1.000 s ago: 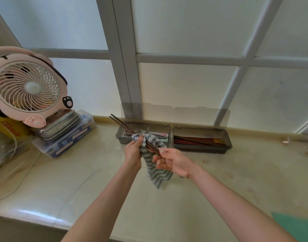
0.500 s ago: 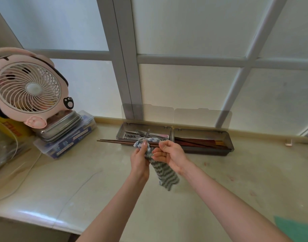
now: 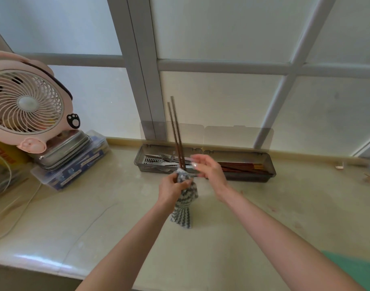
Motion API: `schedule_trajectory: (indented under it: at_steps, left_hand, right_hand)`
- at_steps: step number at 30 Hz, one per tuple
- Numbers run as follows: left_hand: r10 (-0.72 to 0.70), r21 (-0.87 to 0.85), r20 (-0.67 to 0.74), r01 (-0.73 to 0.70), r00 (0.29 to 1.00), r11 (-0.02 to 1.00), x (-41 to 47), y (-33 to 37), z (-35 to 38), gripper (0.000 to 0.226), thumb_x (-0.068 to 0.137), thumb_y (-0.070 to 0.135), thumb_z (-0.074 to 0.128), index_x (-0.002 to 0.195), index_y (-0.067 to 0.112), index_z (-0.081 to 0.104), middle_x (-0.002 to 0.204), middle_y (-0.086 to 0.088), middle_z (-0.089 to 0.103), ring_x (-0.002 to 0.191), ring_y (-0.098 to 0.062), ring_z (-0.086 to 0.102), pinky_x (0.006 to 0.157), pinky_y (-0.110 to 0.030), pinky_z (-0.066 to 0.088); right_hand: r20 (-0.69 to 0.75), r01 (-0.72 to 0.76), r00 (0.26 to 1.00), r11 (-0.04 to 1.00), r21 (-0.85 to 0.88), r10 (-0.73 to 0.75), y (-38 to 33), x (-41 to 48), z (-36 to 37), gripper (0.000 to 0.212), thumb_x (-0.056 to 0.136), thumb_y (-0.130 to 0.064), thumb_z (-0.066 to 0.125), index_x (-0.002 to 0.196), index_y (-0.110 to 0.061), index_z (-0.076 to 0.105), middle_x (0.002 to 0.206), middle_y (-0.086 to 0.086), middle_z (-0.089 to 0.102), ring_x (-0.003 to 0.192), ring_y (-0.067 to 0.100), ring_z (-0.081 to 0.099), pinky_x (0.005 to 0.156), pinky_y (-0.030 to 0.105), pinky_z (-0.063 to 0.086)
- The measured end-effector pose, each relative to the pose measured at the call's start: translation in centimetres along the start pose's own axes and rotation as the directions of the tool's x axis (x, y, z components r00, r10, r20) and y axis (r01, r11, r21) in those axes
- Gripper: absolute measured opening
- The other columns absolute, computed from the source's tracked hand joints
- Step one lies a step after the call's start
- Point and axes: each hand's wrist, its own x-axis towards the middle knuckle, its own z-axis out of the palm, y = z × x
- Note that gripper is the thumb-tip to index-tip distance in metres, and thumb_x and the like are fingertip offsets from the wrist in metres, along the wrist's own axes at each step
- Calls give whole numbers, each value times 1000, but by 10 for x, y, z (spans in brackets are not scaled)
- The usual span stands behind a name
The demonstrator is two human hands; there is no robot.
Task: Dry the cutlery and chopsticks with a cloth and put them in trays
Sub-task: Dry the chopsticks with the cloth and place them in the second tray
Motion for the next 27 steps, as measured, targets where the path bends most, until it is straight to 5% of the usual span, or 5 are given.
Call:
schedule_trajectory:
  at_steps: [7,12,19,23,27]
  left_hand:
    - [6,166,209,-41,978,985,-15,3,21,22,77,23,75,94,13,65,93,-5,68,89,-20,64,63,-20,46]
    - [44,158,412,-119,910,980,-24,-1,29,39,92,16,56,126,24,39,119,-2,54,108,-17,53,89,-26,41]
    - [-56,242,358,-35,932,970,-20,-7,23,17,92,24,56,84,10,61,93,-13,68,82,-21,65,76,-28,52]
    - [-66,159,323,14,944,987,-25,-10,11,22,91,26,57,90,4,60,85,-7,66,75,-13,63,60,-18,50]
    - [-18,28,200,13,980,1000,-22,4,7,22,92,25,55,91,5,62,85,-7,69,73,-11,65,55,-17,48]
  right_hand:
    - [12,-170,985,966,196,171,5,1,-6,25,97,-18,51,117,-4,60,87,10,71,72,15,69,59,19,52]
    - [49,-275,961,937,214,271,16,0,-12,17,94,-15,56,105,-3,63,80,10,72,74,16,71,65,22,52]
    - [-204,-206,926,877,434,319,7,23,-38,11,97,-6,49,104,0,54,74,13,63,75,30,69,71,40,60]
    - [-434,-124,898,988,-92,73,16,52,-95,16,95,-8,53,108,-1,59,85,13,67,76,23,69,73,36,59]
    - [-316,-134,942,734,-666,-115,37,63,-125,15,94,-11,55,104,-11,67,97,5,66,84,18,58,65,24,45]
